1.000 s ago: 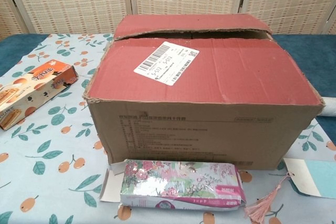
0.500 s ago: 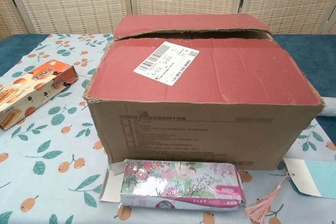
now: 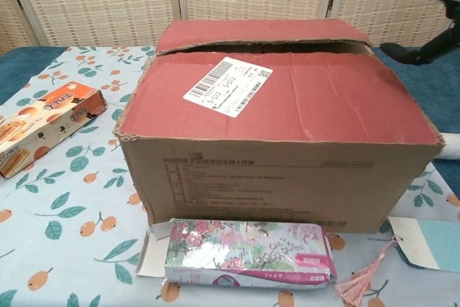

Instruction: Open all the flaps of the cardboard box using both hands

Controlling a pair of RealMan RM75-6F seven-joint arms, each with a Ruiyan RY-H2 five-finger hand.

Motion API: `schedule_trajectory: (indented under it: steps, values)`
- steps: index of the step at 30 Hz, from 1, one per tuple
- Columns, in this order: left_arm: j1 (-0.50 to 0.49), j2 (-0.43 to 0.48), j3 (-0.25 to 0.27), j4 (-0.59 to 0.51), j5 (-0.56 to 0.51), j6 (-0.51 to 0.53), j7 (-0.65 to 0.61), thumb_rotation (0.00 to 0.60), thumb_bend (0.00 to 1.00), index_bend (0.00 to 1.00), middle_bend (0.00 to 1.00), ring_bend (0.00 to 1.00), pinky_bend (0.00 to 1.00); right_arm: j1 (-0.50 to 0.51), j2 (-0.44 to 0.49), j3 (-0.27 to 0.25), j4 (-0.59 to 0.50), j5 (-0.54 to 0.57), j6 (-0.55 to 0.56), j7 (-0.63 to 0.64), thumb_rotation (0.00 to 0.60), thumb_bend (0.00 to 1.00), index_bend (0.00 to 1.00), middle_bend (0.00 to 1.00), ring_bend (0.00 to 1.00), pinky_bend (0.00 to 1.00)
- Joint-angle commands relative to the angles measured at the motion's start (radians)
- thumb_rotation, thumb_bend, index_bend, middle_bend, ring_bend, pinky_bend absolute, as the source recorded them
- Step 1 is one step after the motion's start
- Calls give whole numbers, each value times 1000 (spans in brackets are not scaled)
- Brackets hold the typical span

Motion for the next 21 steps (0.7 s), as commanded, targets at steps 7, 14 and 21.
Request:
schedule_trajectory:
  steps: [7,14,21]
  values:
    - [0,-1,1,2,5,4,-6,600,491,140,73,0,0,100,-105,37,119,120,-52,-61,600,513,14,0,0,0]
    - [0,2,2,5,8,5,-21,600,491,140,73,0,0,151,-143,46,179,191,-73,-77,600,512,0,0,0,0]
    - [0,2,3,7,11,6,-24,600,491,140,73,0,0,185,-167,67,220,219,-61,-57,600,511,0,0,0,0]
